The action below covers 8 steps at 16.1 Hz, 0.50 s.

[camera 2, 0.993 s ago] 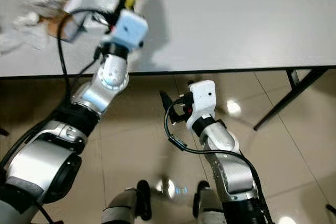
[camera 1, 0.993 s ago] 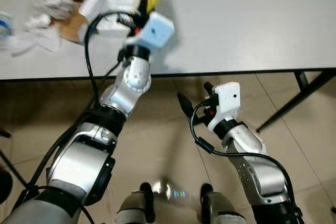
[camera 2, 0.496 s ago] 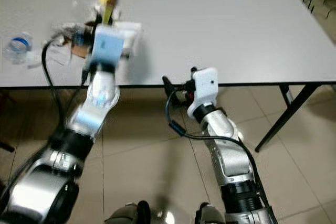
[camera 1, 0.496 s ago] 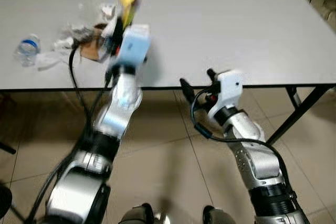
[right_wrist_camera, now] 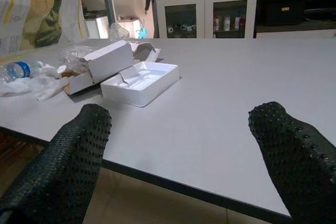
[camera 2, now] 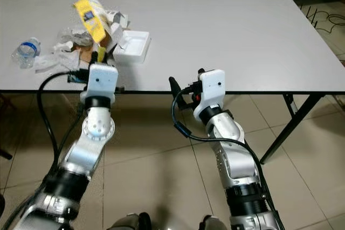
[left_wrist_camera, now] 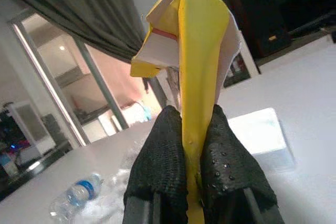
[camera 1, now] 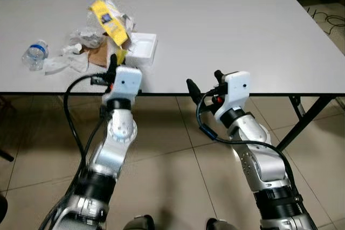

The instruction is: Picking trash to rubbish bin

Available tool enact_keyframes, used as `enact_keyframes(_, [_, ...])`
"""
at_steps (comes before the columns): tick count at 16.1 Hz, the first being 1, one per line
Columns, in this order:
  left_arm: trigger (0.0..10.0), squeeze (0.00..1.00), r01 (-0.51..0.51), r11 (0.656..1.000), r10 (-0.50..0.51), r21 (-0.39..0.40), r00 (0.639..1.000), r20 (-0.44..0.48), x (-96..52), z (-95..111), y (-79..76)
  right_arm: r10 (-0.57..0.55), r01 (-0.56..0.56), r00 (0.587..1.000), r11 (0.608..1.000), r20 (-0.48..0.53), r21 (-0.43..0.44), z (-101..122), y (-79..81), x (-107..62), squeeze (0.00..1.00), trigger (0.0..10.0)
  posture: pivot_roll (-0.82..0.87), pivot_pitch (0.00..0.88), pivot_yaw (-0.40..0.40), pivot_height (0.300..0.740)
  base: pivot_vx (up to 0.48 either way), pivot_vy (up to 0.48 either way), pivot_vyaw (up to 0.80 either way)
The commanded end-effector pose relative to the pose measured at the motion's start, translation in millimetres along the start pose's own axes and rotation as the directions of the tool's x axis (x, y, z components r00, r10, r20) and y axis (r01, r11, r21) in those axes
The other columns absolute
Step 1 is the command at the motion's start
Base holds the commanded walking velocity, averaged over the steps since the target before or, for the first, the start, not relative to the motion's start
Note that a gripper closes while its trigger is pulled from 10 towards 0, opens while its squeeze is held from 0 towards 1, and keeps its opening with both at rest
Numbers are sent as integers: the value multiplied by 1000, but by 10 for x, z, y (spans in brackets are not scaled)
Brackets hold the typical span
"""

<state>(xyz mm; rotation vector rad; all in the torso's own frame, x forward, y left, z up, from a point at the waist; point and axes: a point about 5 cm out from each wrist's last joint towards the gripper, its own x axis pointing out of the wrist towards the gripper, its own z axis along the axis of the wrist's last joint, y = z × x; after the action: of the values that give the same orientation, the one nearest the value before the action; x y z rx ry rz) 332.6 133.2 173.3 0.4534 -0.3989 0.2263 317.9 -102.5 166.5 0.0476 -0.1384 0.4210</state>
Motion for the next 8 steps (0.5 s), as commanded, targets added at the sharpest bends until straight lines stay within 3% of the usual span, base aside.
enact_keyframes(1, [10000,0,37,999,-37,-5,999,-6,-90,4,-19,-9,9,1000,1000,-13,-2,-46,9,-38,0,10000,-82,122,58,740,0,0,0])
enact_keyframes(5, [10000,0,118,989,-122,-92,992,-39,-336,-65,-112,-153,152,988,988,-10,-28,-62,-154,-151,0,10000,-79,174,50,740,0,0,0])
enact_keyframes(8, [10000,0,142,981,-150,-134,987,-50,-366,-62,-130,-208,207,978,978,-5,-22,-66,-214,-184,0,10000,-68,189,47,740,0,0,0])
